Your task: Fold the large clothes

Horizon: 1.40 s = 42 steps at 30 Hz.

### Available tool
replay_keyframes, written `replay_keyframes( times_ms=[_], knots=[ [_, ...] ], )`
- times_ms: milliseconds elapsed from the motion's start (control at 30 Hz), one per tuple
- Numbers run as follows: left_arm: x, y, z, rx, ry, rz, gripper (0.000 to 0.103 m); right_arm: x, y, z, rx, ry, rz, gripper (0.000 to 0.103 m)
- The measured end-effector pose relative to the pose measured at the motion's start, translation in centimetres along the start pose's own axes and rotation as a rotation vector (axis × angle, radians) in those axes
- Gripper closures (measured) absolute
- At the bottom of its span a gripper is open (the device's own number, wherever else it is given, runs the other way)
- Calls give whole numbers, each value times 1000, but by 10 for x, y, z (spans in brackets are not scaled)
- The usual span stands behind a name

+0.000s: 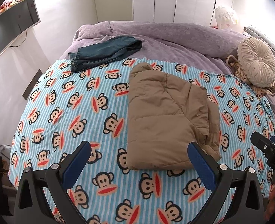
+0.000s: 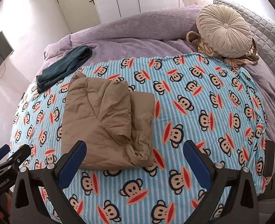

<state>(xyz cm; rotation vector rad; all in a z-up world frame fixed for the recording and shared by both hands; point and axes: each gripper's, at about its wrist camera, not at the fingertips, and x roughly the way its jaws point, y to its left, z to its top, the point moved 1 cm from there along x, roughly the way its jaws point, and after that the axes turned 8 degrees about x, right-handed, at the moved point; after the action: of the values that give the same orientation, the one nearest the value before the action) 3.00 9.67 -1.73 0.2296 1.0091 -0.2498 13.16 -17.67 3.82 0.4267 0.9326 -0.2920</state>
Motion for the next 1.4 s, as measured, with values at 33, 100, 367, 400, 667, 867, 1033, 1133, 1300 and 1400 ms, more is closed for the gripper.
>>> replay_keyframes(
  times_ms=[33, 100, 367, 400, 667, 867, 1033, 1133, 1300, 1400],
  knots=[
    [0, 0, 0, 0, 0, 1, 0, 0, 0, 0, 0, 0, 0, 0],
    [0, 0, 0, 1, 0, 3, 0, 1, 0, 0, 0, 2, 0, 0],
    [2, 0, 0, -1, 2, 7, 0, 0, 0, -1, -1, 2, -1, 0],
    [2, 1, 0, -1, 2, 7, 0, 0, 0, -1, 0, 3, -2, 0],
    [3, 1, -1, -2, 5, 9, 0, 0, 1, -2, 3, 5, -2, 0],
    [3, 0, -2, -2, 6, 10, 0, -1, 2, -4, 4, 4, -3, 0],
    [5, 1, -3, -2, 7, 10, 0, -1, 2, -3, 2, 5, -4, 0],
    [4, 1, -2, 0, 6, 10, 0, -1, 3, -3, 3, 6, -3, 0],
    [5, 2, -2, 1, 6, 9, 0, -1, 3, -3, 2, 6, -5, 0],
    [5, 2, -2, 2, 6, 10, 0, -1, 2, -2, 0, 6, -3, 0]
  ],
)
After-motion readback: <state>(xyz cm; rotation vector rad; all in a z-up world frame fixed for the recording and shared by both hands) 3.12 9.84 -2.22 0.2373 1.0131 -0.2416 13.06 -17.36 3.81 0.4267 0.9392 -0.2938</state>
